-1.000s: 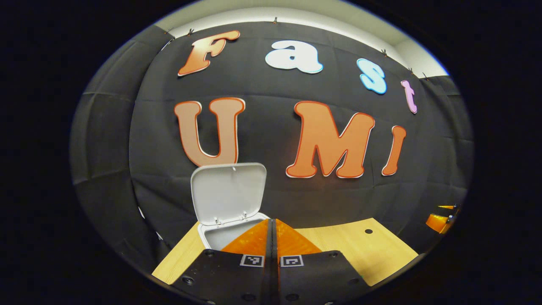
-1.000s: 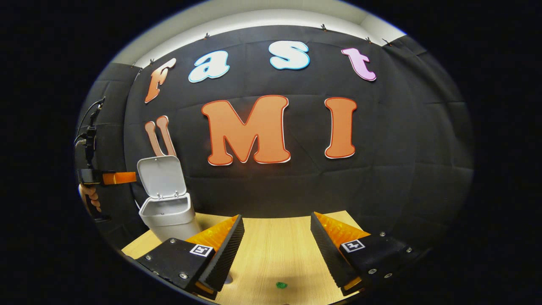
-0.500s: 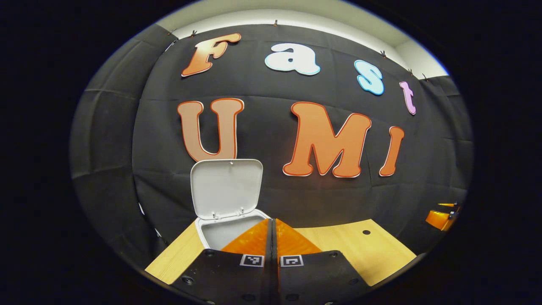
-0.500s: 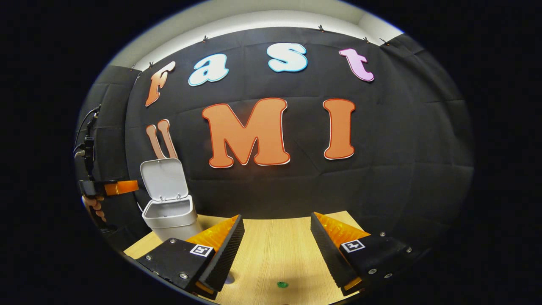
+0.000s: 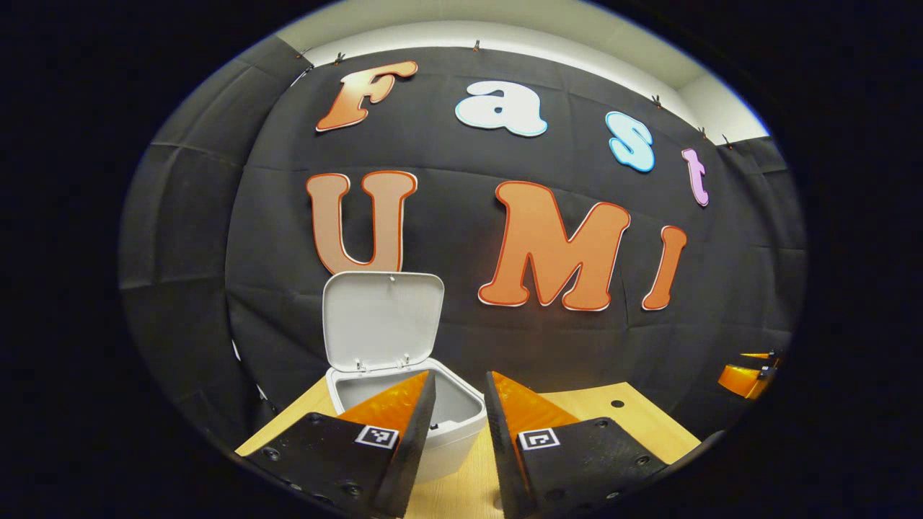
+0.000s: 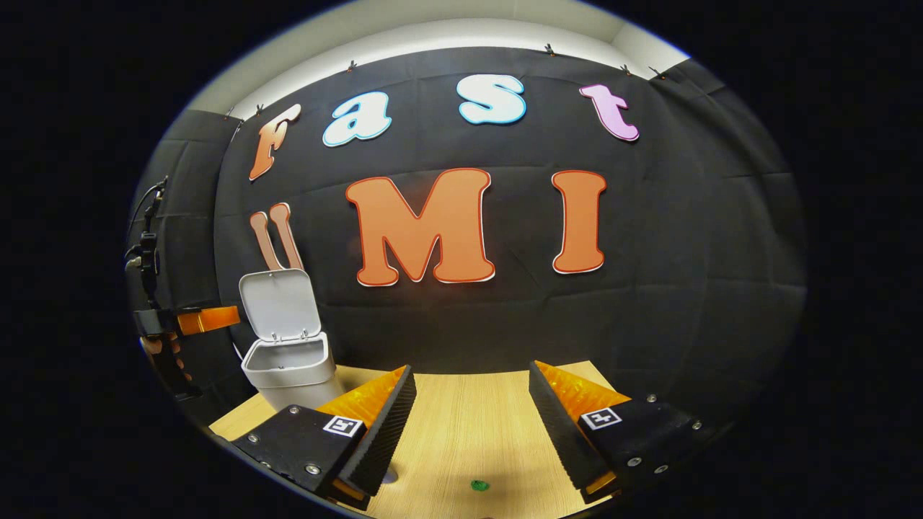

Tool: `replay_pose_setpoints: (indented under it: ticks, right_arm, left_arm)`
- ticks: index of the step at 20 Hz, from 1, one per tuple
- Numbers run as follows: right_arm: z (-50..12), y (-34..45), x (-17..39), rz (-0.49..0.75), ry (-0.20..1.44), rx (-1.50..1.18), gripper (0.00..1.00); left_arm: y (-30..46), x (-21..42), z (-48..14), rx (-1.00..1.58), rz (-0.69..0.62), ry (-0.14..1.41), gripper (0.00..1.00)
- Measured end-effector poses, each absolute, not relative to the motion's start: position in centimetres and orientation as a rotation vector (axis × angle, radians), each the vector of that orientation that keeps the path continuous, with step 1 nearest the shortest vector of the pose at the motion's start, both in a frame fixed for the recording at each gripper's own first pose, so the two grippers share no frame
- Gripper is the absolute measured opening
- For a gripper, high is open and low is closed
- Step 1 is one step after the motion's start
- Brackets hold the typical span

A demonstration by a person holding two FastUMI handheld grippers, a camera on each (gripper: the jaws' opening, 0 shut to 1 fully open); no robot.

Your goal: Press the lid of the desktop garbage bin to open it, pick up the crumpled paper on the desktop and throw it into the bin, then pick up the pop can on the desktop and drop it into the bin, and finally close the garbage bin lid.

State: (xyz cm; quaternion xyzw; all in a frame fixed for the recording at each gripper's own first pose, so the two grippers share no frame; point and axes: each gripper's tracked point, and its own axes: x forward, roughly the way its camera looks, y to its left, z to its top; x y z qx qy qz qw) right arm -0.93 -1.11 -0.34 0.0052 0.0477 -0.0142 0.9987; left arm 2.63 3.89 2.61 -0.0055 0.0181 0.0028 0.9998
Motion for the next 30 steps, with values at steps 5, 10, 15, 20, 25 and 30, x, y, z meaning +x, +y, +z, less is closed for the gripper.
replay_pose_setpoints:
  ticks: [5, 10, 15, 20, 25, 30]
  right_arm:
    - [-0.7, -1.0, -0.7, -0.028, 0.105, 0.004, 0.94]
    - [-2.6, -1.4, 0.1, -0.034, 0.144, -0.021, 0.94]
    - [-9.5, -2.1, 1.9, -0.044, 0.292, -0.046, 0.94]
    - [-20.9, -3.2, 3.2, -0.098, 0.547, -0.027, 0.94]
    - [-29.4, -3.6, 1.6, -0.122, 0.754, -0.038, 0.94]
    - [-34.3, -4.5, 1.4, -0.12, 0.873, -0.071, 0.95]
  left_arm:
    - [3.7, 2.5, 2.8, 0.014, 0.013, 0.02, 0.96]
    - [3.1, 2.7, 2.1, 0.01, -0.012, 0.03, 0.95]
    - [2.6, 2.9, 1.3, 0.037, -0.032, 0.028, 0.95]
    - [2.2, 3.6, -0.3, 0.044, -0.068, 0.039, 0.95]
    - [2.9, 3.9, -1.6, 0.053, -0.077, 0.059, 0.95]
    - [4.0, 4.1, -3.1, 0.069, -0.072, 0.085, 0.95]
